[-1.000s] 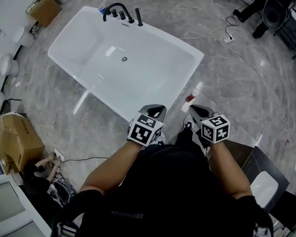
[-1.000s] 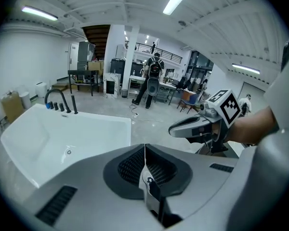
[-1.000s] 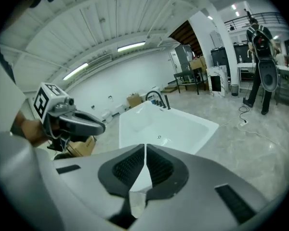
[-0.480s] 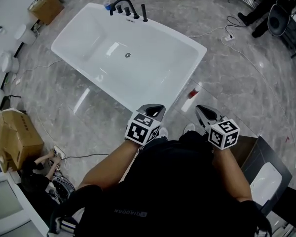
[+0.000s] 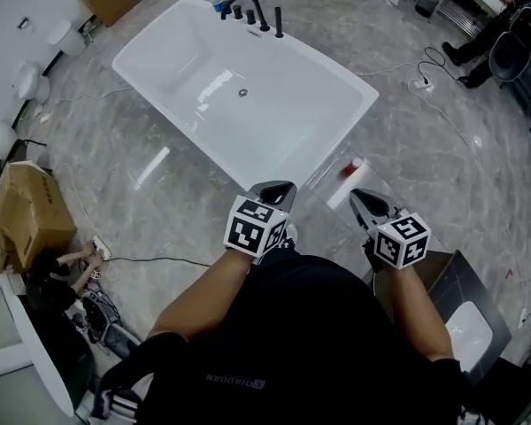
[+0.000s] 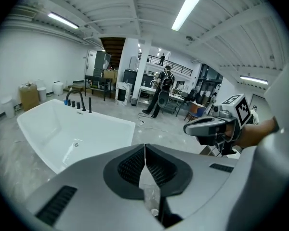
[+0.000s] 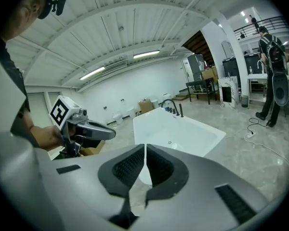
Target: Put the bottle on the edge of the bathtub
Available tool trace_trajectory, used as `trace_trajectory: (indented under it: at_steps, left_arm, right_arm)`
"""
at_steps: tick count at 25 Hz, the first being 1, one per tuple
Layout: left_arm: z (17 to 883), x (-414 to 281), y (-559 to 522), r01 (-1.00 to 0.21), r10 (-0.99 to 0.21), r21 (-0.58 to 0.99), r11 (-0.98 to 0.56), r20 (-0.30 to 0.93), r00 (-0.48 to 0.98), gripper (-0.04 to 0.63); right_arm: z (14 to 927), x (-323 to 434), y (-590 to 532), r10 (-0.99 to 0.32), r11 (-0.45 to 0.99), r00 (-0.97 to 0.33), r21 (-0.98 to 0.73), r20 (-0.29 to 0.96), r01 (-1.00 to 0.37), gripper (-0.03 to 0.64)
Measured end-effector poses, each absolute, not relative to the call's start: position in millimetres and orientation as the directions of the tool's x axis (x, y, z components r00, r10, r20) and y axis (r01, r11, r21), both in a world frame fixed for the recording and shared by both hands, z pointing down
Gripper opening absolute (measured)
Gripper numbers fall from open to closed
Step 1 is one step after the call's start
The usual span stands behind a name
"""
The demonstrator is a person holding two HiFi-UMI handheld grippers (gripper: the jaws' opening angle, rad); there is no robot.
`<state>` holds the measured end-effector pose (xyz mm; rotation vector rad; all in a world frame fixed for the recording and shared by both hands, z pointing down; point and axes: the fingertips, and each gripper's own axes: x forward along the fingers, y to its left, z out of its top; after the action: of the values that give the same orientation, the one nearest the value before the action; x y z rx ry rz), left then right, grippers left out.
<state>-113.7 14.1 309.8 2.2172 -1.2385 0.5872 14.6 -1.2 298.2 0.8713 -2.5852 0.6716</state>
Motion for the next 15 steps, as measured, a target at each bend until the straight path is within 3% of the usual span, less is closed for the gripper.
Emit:
trace_trajectory:
  at_steps: [15]
  left_arm:
    - [324.8,-104.8,110.0,-0.919,-0.668,0.226,-0.322,0.634,0.390,0.018]
  right_arm:
    - [321.3,29.4,81.0,-0.393,0.750,-0.793,-0.337,0.465,-0.569,0.043]
